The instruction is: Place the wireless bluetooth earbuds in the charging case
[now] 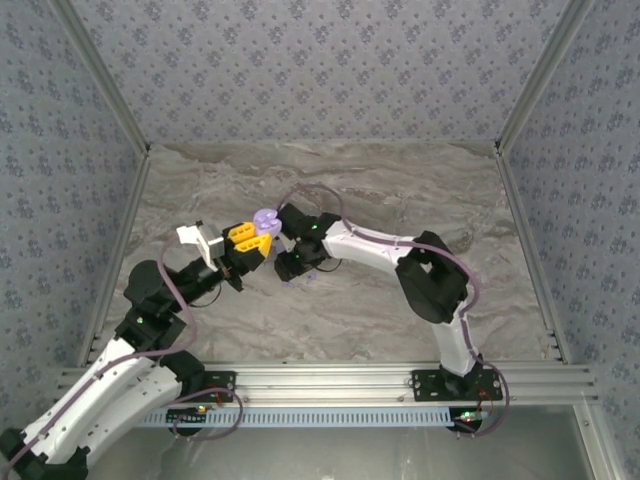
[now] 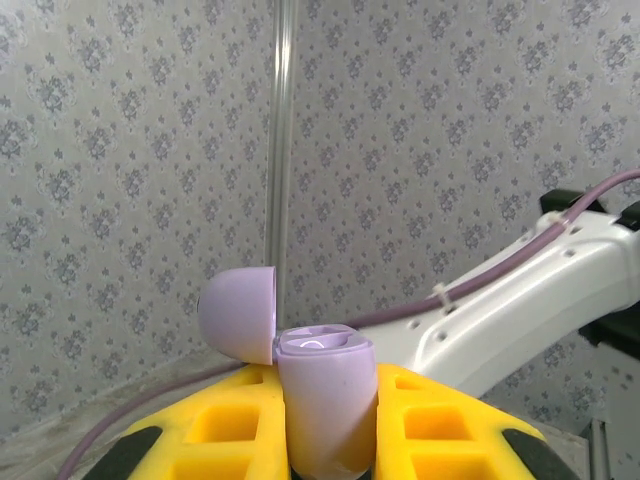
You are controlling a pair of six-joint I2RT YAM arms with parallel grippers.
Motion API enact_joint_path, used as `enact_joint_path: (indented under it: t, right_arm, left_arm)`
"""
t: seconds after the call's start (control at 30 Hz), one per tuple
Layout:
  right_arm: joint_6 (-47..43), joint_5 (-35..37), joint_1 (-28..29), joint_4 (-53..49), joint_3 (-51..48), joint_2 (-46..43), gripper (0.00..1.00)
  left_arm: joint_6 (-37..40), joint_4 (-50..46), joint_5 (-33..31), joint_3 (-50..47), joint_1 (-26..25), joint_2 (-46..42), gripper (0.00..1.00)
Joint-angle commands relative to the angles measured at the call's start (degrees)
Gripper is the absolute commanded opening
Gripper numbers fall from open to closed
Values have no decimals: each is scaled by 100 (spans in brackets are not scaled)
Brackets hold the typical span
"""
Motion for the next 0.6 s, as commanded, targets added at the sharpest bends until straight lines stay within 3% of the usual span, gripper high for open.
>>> enact_joint_path:
  t: [0.0,0.57]
  right_arm:
    - [-52,373,150,-626,402,316,49]
    - [-122,713,495,-963,1038,1049,44]
  left_arm:
    - [93,8,-68,-14,-25,-68,0]
    - [110,32,-76,-6,-28,-6,0]
